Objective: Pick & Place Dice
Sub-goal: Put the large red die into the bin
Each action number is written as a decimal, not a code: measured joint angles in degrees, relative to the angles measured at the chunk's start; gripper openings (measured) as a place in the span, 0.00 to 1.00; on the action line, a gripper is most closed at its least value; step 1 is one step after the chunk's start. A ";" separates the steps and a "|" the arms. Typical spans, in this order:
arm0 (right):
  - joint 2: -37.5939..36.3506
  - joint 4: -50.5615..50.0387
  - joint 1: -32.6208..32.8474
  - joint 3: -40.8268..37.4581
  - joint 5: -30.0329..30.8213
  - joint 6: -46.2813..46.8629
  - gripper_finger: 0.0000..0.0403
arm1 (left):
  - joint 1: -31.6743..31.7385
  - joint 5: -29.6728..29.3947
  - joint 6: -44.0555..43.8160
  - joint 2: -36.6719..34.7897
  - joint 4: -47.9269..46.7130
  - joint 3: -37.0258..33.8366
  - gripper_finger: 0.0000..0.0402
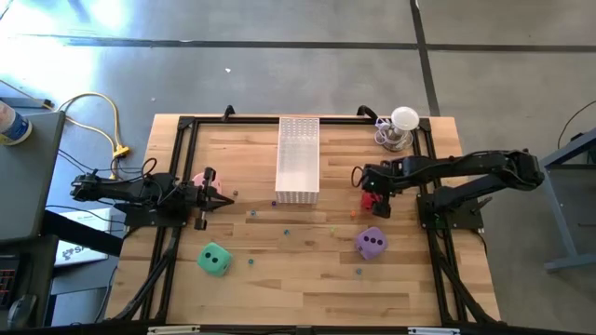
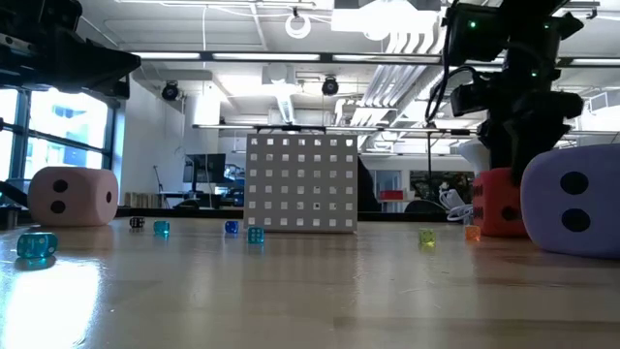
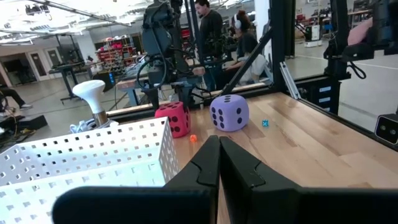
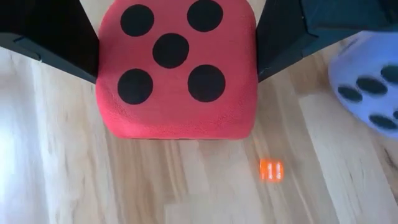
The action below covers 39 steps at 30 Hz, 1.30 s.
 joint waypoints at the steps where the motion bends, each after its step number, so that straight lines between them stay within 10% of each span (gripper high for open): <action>1: -0.08 1.59 0.08 0.00 -0.82 -0.44 0.88 | 0.00 0.00 0.00 -0.02 0.00 -0.01 0.01; 22: 0.16 13.74 3.48 23.10 -1.08 -20.17 0.89 | 0.00 0.00 0.25 0.01 0.81 0.01 0.01; 39: 29.54 14.42 -10.64 47.14 -0.93 -29.67 0.90 | -0.02 0.00 -2.62 -0.01 2.21 0.00 0.01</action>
